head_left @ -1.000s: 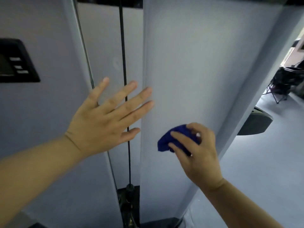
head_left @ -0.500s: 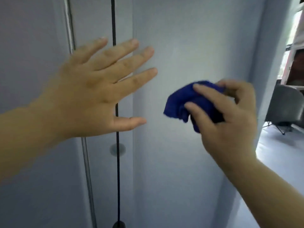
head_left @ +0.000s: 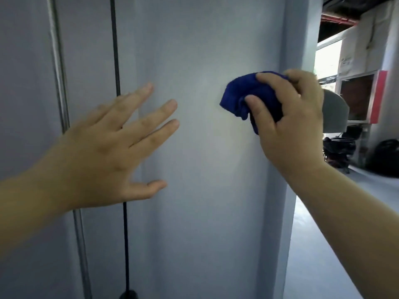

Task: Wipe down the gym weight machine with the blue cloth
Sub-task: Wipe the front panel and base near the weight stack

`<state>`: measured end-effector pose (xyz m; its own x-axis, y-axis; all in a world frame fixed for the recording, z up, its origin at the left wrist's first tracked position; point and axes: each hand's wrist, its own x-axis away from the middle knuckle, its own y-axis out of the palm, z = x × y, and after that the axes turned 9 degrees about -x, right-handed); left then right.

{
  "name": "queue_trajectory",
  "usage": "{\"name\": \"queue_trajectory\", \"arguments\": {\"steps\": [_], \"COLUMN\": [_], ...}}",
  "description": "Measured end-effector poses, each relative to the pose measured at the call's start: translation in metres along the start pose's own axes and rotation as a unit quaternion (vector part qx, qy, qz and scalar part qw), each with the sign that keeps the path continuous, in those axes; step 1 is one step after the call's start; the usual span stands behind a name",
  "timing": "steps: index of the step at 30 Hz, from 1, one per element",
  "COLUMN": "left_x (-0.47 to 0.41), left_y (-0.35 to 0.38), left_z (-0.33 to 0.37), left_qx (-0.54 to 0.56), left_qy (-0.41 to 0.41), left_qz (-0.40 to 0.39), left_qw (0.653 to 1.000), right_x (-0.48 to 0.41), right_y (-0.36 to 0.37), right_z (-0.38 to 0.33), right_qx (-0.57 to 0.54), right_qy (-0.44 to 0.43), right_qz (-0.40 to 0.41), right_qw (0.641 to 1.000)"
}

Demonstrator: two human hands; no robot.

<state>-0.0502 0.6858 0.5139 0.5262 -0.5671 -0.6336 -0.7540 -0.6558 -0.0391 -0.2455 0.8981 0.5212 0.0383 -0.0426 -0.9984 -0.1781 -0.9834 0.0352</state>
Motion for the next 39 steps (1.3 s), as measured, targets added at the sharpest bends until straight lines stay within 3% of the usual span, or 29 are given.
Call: {"name": "queue_trajectory", "arguments": {"steps": [6,9,14,17,22,24,28,30,35,37,39], "left_x": [0.005,0.005,0.005,0.005,0.002,-0.003,-0.017,-0.021,-0.003,0.006,0.012], "left_y": [0.002,0.002,0.001,0.001,-0.002,-0.002,-0.005,-0.007,0.003,0.005,0.000], "left_z": [0.002,0.001,0.002,0.003,0.022,0.029,0.028,0.033,0.066,0.072,0.070], "left_qx": [0.022,0.026,0.028,0.025,0.036,0.011,-0.029,0.015,0.063,0.054,0.056], "left_qy": [-0.015,-0.007,-0.005,-0.003,0.077,0.074,0.006,0.007,0.064,0.064,0.043], "left_qz": [0.017,0.023,0.026,0.025,0.041,0.048,0.076,0.073,0.004,-0.017,-0.025], "left_qw": [1.000,0.999,0.999,0.999,0.996,0.996,0.997,0.997,0.996,0.996,0.997], "right_x": [0.109,0.109,0.026,0.033,0.102,0.084,0.034,0.046,0.130,0.127,0.099], "right_y": [-0.013,-0.021,-0.002,0.005,0.002,-0.005,-0.027,-0.030,-0.038,-0.042,-0.036], "right_z": [0.005,0.014,0.003,-0.011,-0.024,-0.017,0.007,0.006,0.003,0.005,-0.003], "right_qx": [0.020,0.011,-0.046,-0.107,-0.141,-0.118,-0.079,-0.082,-0.043,-0.061,-0.107], "right_qy": [-0.046,-0.093,0.019,0.021,-0.105,-0.106,0.041,0.066,0.020,0.049,0.137], "right_qz": [-0.101,-0.142,-0.021,0.015,-0.143,-0.143,-0.025,-0.039,-0.164,-0.159,-0.103], "right_qw": [0.994,0.985,0.999,0.994,0.974,0.977,0.996,0.994,0.985,0.984,0.979]}}
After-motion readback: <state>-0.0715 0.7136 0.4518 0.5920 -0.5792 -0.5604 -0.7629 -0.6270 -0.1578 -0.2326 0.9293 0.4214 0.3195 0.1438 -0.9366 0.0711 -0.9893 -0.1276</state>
